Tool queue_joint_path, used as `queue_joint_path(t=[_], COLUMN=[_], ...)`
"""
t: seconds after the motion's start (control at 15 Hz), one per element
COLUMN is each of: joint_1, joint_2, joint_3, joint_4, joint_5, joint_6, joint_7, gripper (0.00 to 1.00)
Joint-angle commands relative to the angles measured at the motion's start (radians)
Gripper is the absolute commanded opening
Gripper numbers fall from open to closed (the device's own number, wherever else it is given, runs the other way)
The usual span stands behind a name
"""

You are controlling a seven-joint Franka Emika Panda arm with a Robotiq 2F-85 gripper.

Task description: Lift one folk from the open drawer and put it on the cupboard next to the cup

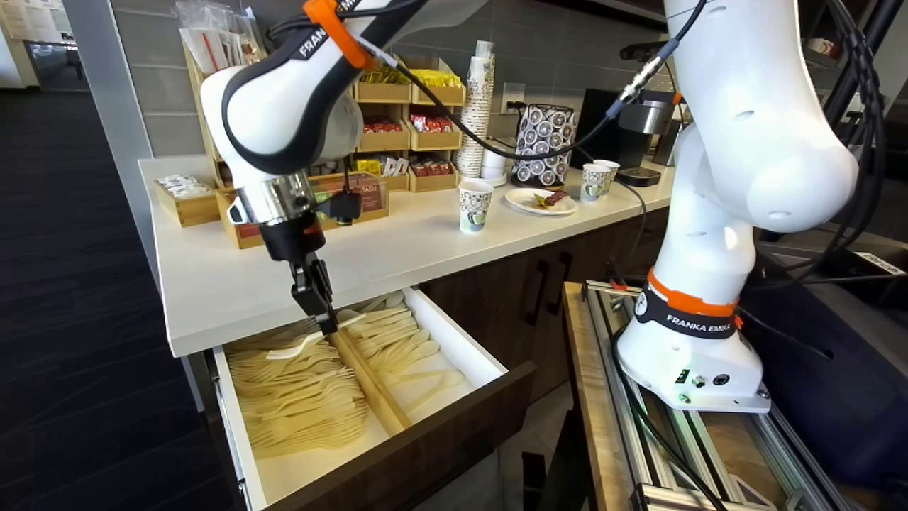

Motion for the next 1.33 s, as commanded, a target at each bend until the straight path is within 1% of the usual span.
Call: queue_joint_path(t=[0.0,0.13,0.27,0.4,0.47,0.53,0.6,0.67,0.87,1.13,1.27], joint_1=[-0.091,-0.123,-0.144,-0.159,-0.15,-0.153,-0.144,-0.139,-0.145,-0.147,-0.148], joint_2=[-0.077,-0.113,-0.148,-0.183,-0.202,-0.226,-0.244,-0.264,-0.342,-0.439,-0.473], joint_3=[0.022,0.012,-0.008,-0.034,-0.057,-0.068,-0.088,-0.104,-0.14,-0.191,-0.219], joint_4=[-0.008,-0.009,-0.019,-0.039,-0.064,-0.087,-0.114,-0.147,-0.269,-0.433,-0.503], joint_5=[0.142,0.209,0.258,0.304,0.296,0.312,0.29,0.26,0.257,0.218,0.17], joint_6=[-0.126,-0.193,-0.231,-0.213,-0.148,-0.107,-0.035,0.025,0.211,0.434,0.53], joint_7=[-0.153,-0.234,-0.278,-0.297,-0.256,-0.262,-0.234,-0.225,-0.189,-0.081,0.01], gripper=[0.03,0.03,0.03,0.03,0.03,0.03,0.03,0.03,0.03,0.03,0.03])
